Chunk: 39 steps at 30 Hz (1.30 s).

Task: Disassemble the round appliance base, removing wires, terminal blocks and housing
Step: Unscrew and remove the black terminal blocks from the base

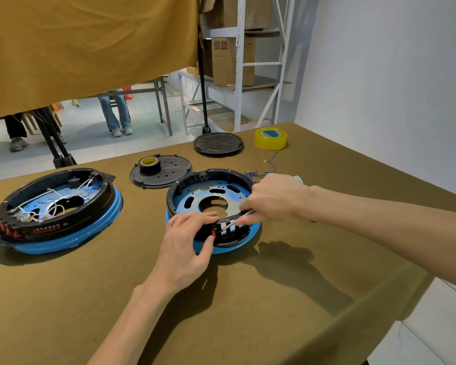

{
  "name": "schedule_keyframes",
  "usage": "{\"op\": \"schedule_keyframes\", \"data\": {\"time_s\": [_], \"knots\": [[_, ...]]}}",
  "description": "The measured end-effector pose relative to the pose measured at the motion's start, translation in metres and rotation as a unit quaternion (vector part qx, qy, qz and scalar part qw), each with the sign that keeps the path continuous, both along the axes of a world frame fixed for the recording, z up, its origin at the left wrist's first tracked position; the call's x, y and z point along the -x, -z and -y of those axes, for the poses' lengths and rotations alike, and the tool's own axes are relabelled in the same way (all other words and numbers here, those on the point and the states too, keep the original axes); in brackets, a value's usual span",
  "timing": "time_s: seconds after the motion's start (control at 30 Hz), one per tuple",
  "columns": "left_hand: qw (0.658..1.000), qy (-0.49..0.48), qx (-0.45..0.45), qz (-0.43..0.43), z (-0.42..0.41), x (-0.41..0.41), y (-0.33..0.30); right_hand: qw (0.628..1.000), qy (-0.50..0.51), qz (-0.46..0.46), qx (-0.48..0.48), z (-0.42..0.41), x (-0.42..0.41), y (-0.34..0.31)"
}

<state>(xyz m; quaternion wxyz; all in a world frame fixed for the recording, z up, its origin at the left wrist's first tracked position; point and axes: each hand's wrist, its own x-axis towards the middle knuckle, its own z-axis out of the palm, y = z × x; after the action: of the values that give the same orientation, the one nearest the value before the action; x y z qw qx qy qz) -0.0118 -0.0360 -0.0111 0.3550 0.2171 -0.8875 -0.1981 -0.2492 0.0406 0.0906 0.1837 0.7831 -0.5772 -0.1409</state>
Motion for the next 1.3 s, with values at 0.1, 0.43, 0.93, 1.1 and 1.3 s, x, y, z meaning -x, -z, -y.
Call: {"op": "schedule_keyframes", "data": {"time_s": [0.1,0.43,0.93,1.1,1.3], "knots": [[1.0,-0.003,0.007,0.012,0.001,-0.001,0.001,1.0,-0.021,0.007,-0.005,0.005,0.004,0.001],[1.0,-0.008,0.011,0.022,0.002,-0.001,0.001,0.999,-0.05,0.02,-0.004,0.013,0.013,0.006],[1.0,-0.007,0.015,0.002,0.0,-0.002,0.001,0.998,-0.059,0.008,0.012,0.012,0.014,0.015],[1.0,-0.011,0.011,0.002,0.002,-0.002,0.001,0.998,-0.063,-0.014,0.006,0.016,0.015,0.013],[1.0,-0.011,0.014,-0.008,0.003,-0.001,0.002,0.998,-0.059,-0.022,0.012,0.016,0.014,0.014]]}}
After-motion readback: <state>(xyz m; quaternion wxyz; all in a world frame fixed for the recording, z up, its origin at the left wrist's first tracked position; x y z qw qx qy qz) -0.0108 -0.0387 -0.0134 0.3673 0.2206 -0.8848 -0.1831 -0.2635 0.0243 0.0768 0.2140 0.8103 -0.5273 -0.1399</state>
